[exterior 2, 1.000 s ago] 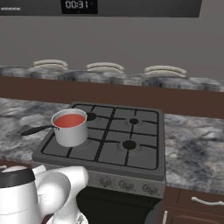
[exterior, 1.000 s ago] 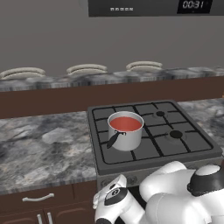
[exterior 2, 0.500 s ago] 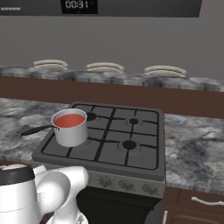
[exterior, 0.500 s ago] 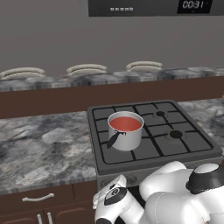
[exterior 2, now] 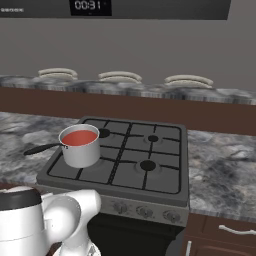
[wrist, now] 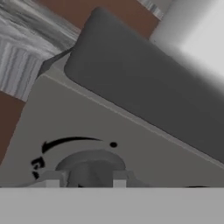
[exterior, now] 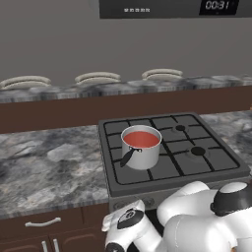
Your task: Wait until the marinara sauce is simmered to a deep red color and then turn off the stove.
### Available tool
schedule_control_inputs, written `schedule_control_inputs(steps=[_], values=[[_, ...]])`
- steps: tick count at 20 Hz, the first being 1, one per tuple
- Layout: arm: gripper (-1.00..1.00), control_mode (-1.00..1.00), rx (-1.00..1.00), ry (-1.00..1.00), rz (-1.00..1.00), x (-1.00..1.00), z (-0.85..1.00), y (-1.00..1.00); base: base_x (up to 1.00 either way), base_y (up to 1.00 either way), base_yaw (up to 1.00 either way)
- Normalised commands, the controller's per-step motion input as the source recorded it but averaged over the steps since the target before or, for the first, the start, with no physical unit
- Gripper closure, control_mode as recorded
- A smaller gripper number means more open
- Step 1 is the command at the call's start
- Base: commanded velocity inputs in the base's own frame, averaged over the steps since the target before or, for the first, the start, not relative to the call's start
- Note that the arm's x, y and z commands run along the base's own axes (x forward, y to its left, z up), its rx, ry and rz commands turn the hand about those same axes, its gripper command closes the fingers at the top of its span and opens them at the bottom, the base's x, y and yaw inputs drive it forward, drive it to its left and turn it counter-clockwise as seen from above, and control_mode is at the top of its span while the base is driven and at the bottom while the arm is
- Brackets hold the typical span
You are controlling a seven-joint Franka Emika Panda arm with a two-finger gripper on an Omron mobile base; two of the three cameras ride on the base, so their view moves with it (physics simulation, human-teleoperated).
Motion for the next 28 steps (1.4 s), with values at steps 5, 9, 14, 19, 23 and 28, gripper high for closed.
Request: schedule_control_inputs(steps=[5,9,14,19,23,28], values=[[1.00,-1.00,0.35,0.00,-0.21,0.00,-0.05,-0.28,0.00,0.00,0.00],[1.00,-1.00,0.36,0.00,-0.24,0.00,-0.08,-0.29,0.00,0.00,0.00],[1.00,-1.00,0.36,0.00,-0.25,0.00,-0.06,-0.30,0.00,0.00,0.00],[1.00,-1.00,0.37,0.00,-0.26,0.00,-0.11,-0.35,0.00,0.00,0.00],[1.00,-1.00,0.39,-0.01,-0.27,0.00,-0.15,-0.37,0.00,0.00,0.00],[1.00,-1.00,0.43,-0.03,-0.27,0.00,-0.21,-0.37,0.00,0.00,0.00]])
